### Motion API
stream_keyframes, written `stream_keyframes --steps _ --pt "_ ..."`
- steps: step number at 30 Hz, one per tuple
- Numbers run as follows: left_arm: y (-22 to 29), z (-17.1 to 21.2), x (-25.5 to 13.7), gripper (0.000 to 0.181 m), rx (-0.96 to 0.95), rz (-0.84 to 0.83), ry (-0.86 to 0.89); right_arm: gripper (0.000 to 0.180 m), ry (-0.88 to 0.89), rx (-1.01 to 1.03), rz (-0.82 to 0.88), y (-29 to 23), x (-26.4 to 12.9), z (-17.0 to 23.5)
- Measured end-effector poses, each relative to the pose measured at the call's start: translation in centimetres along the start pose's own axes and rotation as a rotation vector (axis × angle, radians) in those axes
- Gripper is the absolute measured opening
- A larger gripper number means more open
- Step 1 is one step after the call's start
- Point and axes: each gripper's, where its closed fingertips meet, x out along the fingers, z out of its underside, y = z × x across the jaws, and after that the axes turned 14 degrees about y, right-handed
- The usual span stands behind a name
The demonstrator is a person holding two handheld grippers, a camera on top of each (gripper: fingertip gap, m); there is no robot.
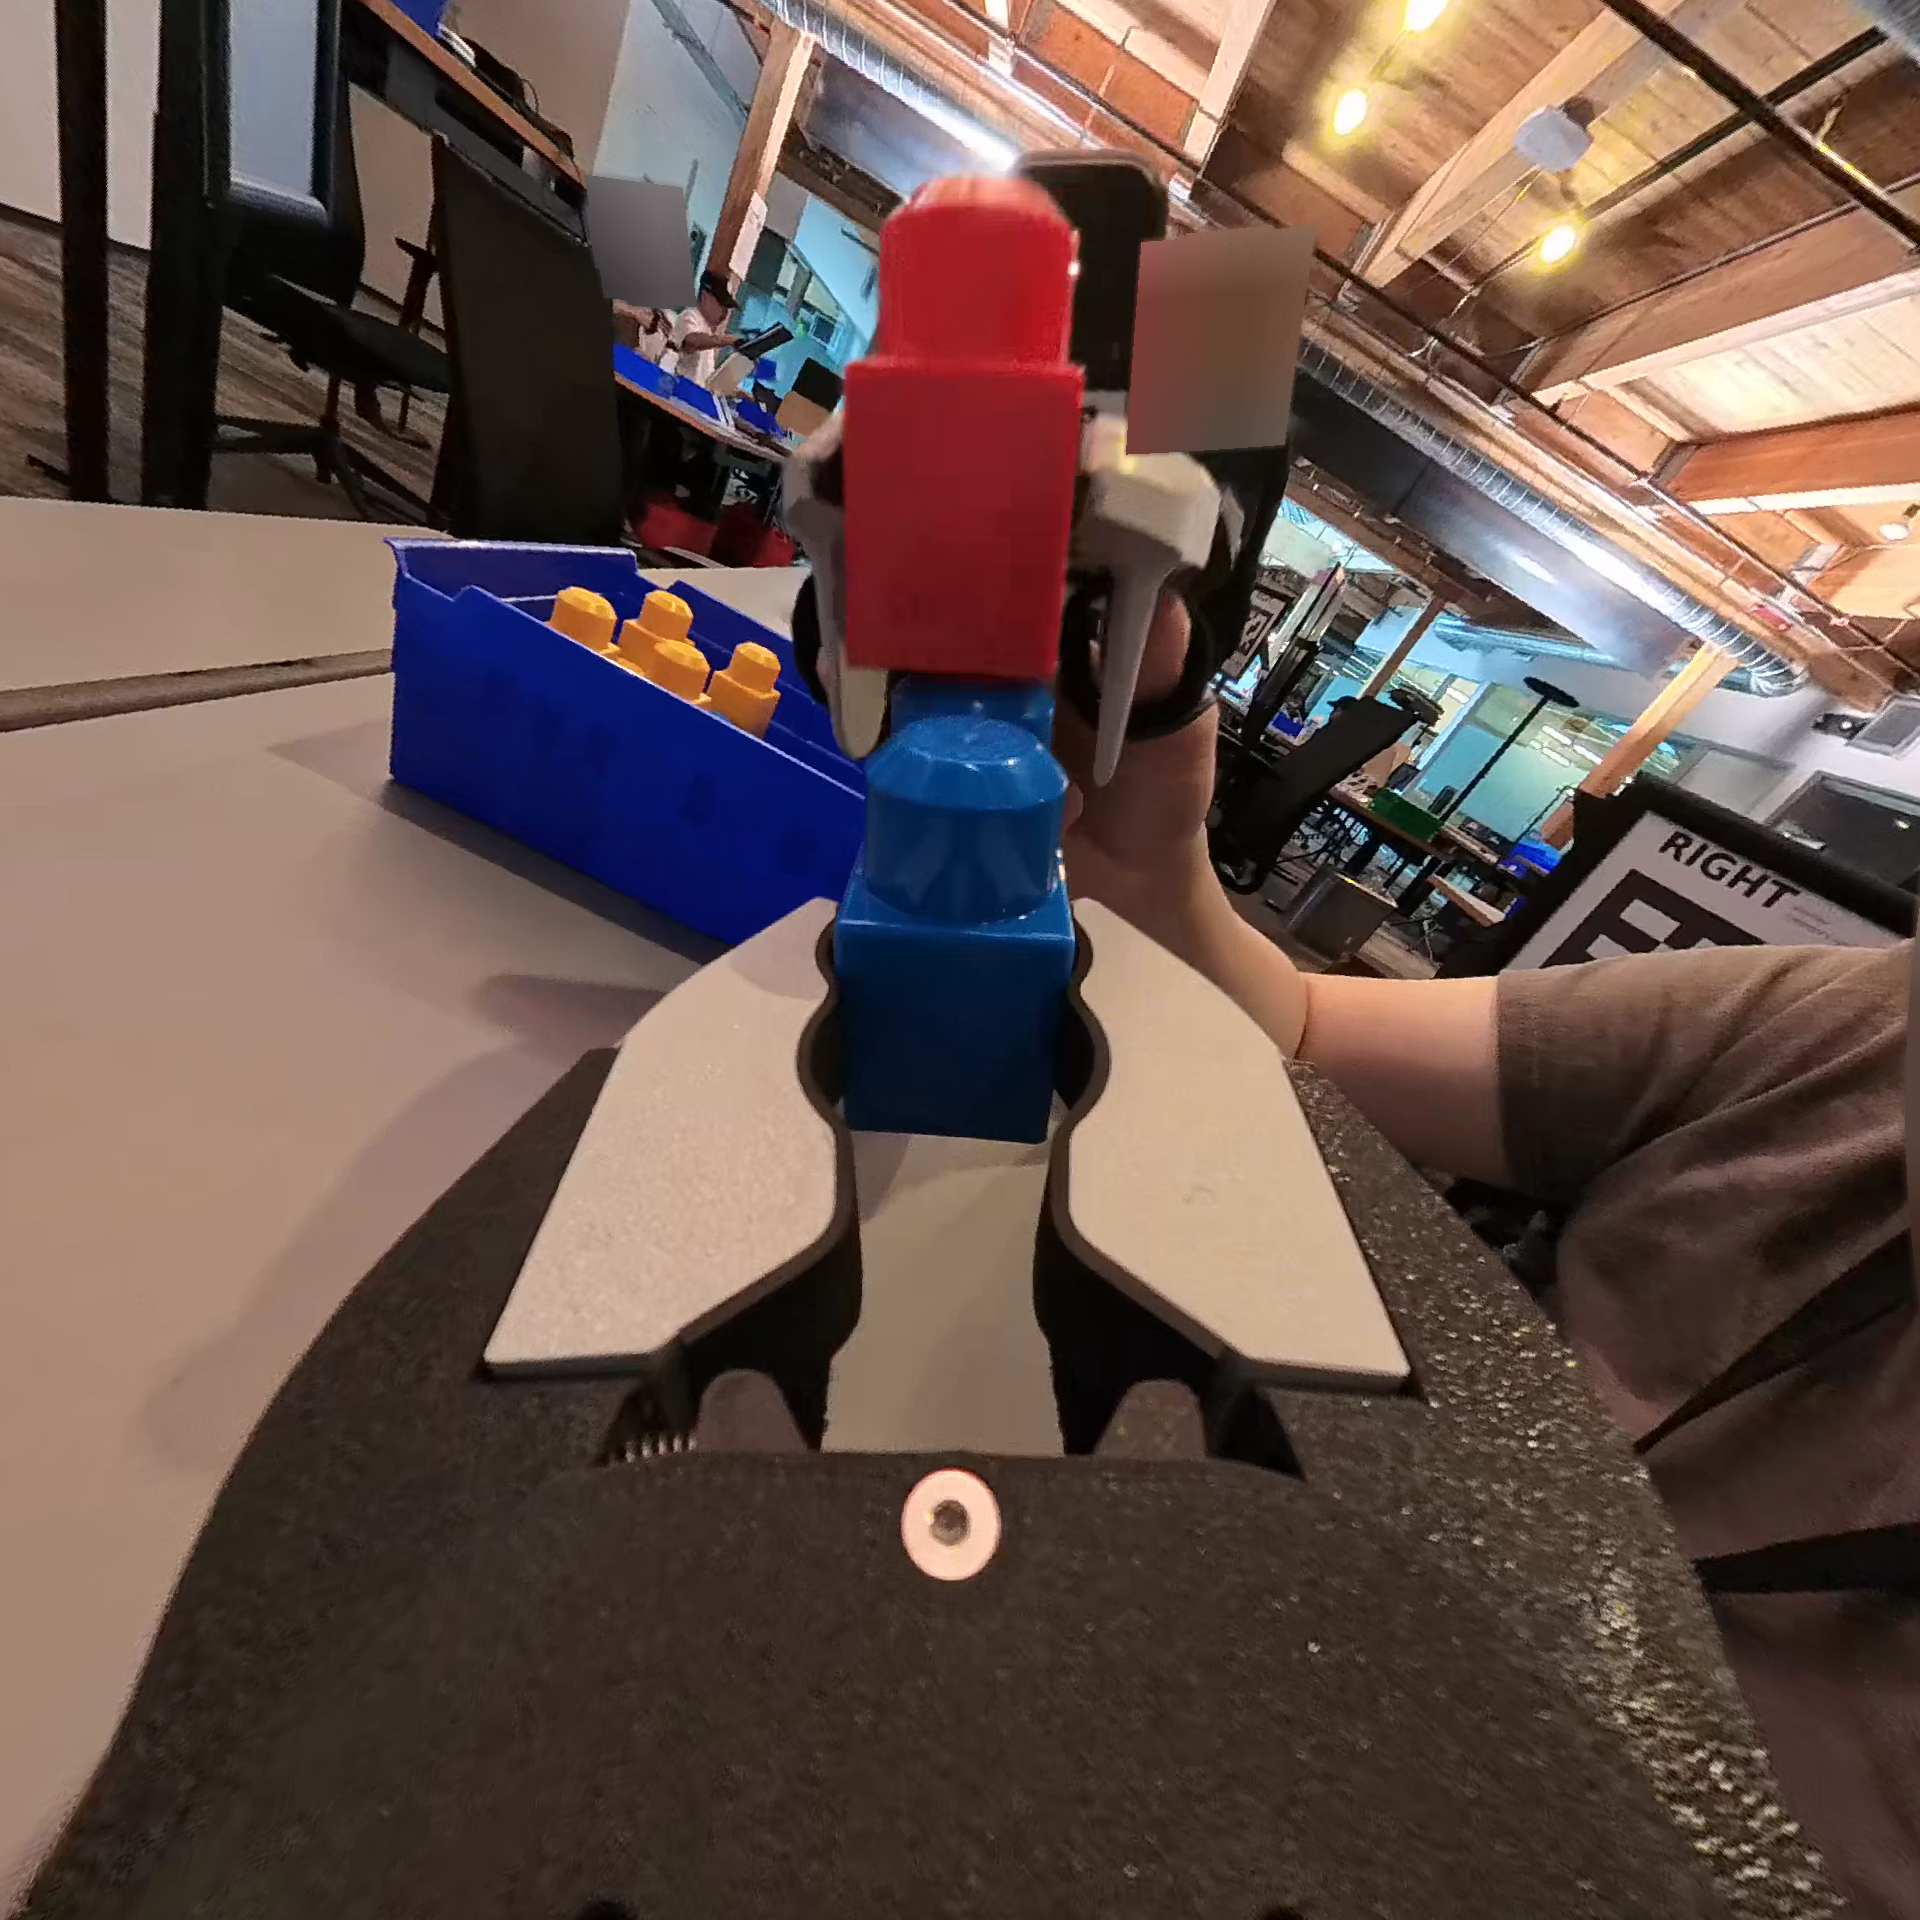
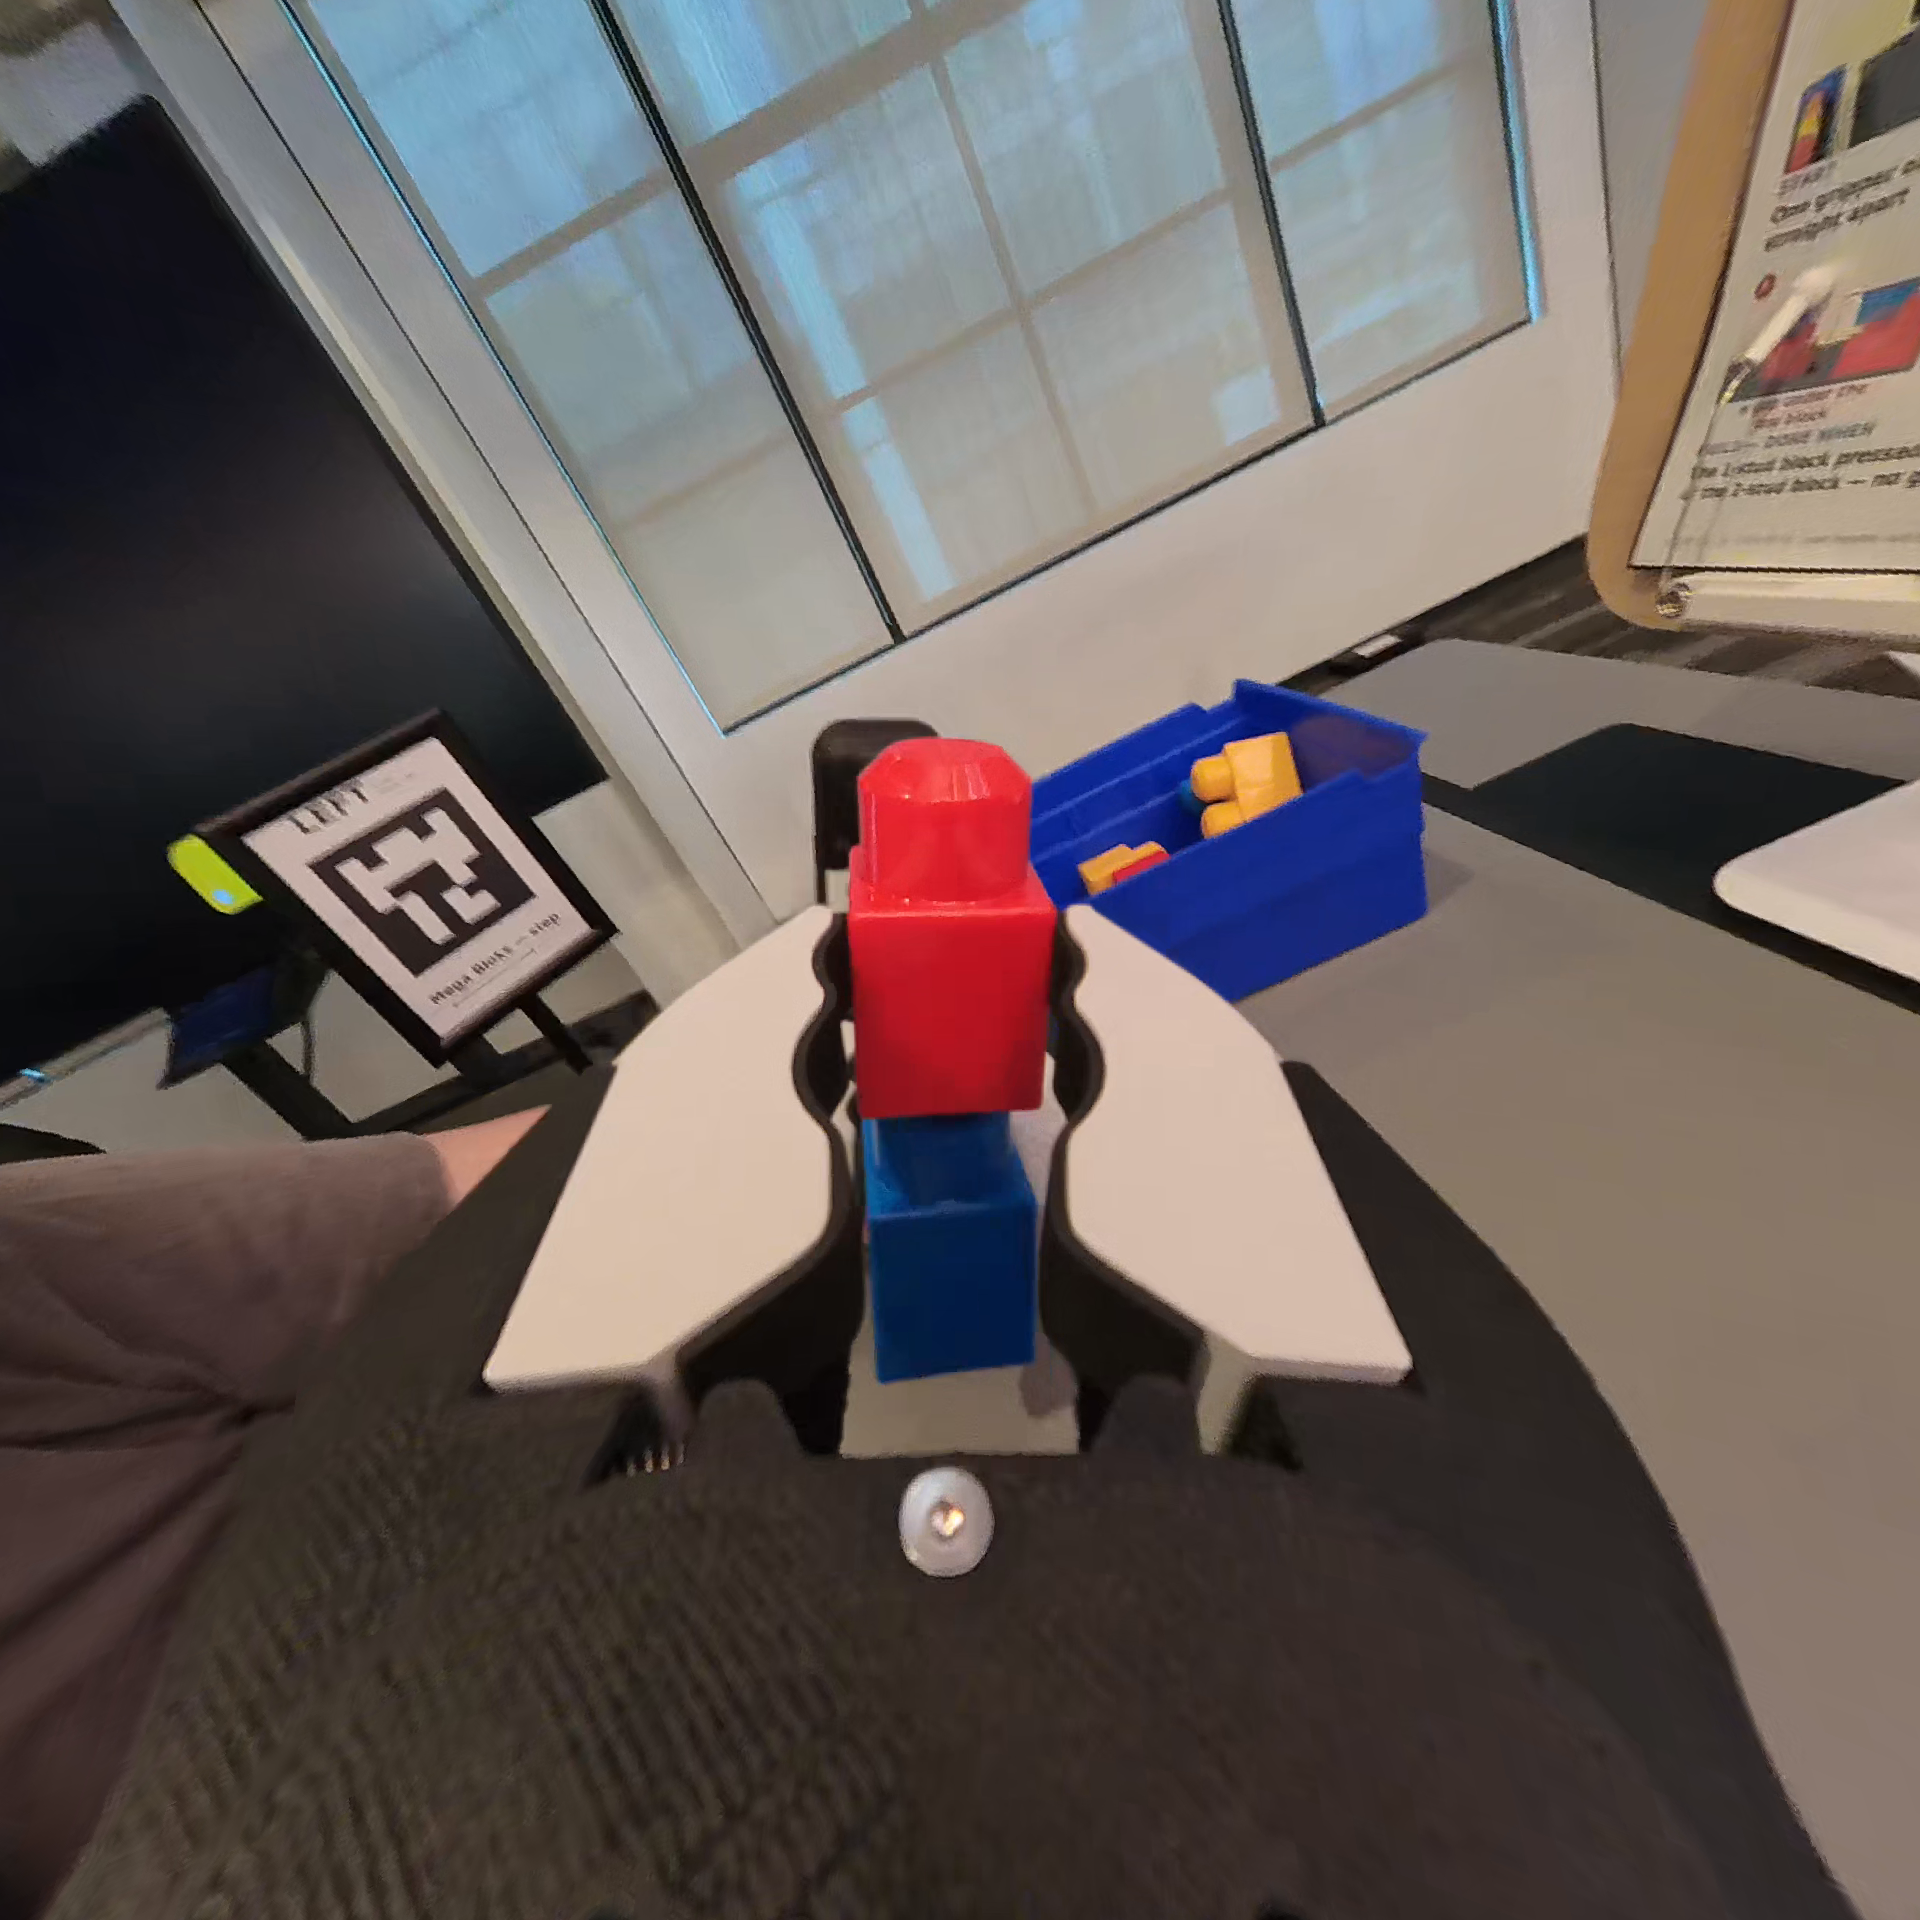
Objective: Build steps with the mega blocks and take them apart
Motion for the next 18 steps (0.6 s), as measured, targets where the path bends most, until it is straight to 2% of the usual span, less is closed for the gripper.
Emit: stream_keyframes --steps 7,13,18 --pt "0.0 0.0 -0.2 0.036 -0.082 0.010 0.023 0.037 -0.106 0.019 0.003 0.0 0.3 1.9" --pt "-0.4 0.0 -0.4 0.036 -0.268 0.031 0.084 0.037 -0.067 0.033 0.053 0.9 0.4 2.4" --pt "-0.6 -0.3 -0.7 0.036 -0.253 0.023 0.081 0.037 -0.056 0.059 0.053 1.1 0.4 2.6"
